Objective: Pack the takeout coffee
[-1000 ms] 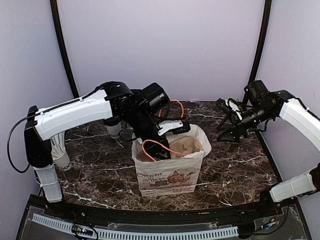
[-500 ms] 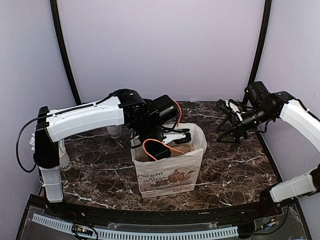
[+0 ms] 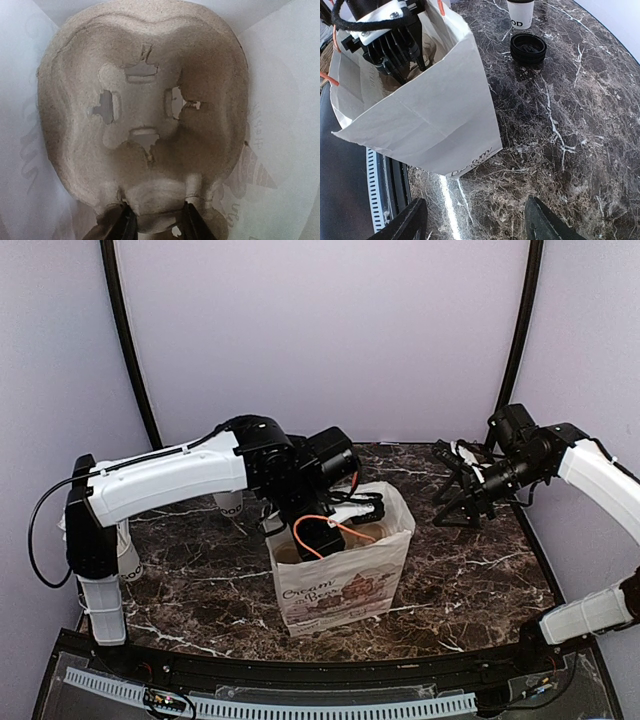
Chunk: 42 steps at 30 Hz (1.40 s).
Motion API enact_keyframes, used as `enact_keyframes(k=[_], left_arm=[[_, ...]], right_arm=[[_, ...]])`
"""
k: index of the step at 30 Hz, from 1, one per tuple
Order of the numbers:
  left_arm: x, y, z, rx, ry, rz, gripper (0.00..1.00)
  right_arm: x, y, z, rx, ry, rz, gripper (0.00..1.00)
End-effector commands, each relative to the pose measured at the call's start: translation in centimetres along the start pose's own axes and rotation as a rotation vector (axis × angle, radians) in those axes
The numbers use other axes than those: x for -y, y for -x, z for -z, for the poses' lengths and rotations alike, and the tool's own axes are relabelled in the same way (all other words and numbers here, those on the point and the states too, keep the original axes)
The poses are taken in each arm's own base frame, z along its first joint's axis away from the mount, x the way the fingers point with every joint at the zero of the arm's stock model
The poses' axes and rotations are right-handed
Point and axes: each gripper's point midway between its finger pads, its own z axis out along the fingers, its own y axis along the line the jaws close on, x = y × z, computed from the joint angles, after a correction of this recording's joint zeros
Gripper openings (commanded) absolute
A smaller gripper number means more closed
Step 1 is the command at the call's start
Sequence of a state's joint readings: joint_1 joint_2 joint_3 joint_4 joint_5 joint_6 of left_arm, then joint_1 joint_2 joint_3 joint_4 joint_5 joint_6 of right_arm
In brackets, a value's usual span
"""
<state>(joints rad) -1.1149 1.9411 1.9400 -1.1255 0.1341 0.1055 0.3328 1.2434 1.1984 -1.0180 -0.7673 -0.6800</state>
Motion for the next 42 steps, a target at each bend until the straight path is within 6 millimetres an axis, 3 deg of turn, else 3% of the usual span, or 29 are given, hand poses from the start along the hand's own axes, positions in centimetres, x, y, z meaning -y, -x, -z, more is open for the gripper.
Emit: enact_keyframes(k=[1,13,19,28,33,42], left_arm=[[0.3,-2.1,-0.6,-0.078,-0.007,0.036,0.25],[-0.6,-4.1,-6.4,-0.207,0.012,0.121,0.26],[-1.1,-4.2,-8.3,-0.202,0.027,0.158,0.27],[-1.2,-5.9,-11.2,-0.235,0.023,0.168,0.31],[-1.5,-6.0,-11.7,-0.230,0.036,0.165,0.34],[-1.3,-3.9,-10.2,-0.144,0.025,0.148,0.37]], right_arm=[[-0.1,0.5,0.0,0.018,0.018,0.014,0.68],[-0.3,0.0,0.0,0.018,0.013,0.016,0.68],[-0.5,-0.1,0.0,0.022,0.013,0.019,0.68],[-0.6,-0.2,0.0,0.025,0.011,0.022,0.69],[-0.6,-0.1,0.0,0.026,0.017,0.020,0.69],[-0.6,-0.1,-0.1,0.025,0.016,0.018,0.69]])
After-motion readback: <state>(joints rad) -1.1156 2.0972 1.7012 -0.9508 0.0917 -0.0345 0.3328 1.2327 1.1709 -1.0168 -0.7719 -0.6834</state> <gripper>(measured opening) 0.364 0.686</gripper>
